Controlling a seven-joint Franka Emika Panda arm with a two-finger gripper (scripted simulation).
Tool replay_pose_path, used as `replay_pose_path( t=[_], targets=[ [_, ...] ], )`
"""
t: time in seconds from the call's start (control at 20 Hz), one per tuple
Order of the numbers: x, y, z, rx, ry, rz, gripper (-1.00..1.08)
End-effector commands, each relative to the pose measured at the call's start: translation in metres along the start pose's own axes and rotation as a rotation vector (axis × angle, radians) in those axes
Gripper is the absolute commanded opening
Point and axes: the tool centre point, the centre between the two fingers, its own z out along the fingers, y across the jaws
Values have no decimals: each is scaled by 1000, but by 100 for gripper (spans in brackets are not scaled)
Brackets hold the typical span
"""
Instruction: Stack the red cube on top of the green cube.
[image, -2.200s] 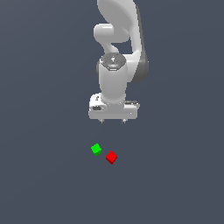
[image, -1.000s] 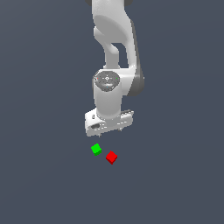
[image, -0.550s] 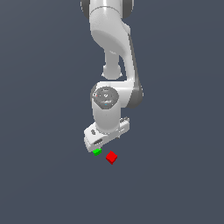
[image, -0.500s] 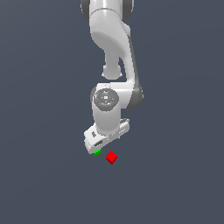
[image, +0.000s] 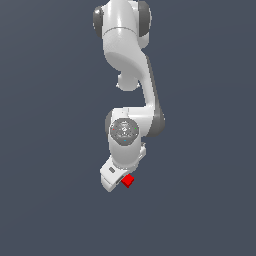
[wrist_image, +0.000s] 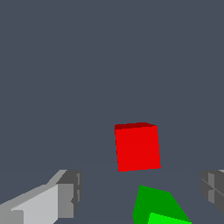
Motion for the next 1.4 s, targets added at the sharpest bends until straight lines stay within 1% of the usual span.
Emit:
replay_pose_path(
  t=[0.0,0.35,0.85,1.0,1.35],
  targets=[
    [5,2,4,0,-1,-39,100],
    [12,5,9,-1,-3,-91,100],
    [12,5,10,0,-3,-87,100],
    [12,4,19,0,-3,-87,100],
    [11,3,55,-1,-3,-85,100]
  ],
)
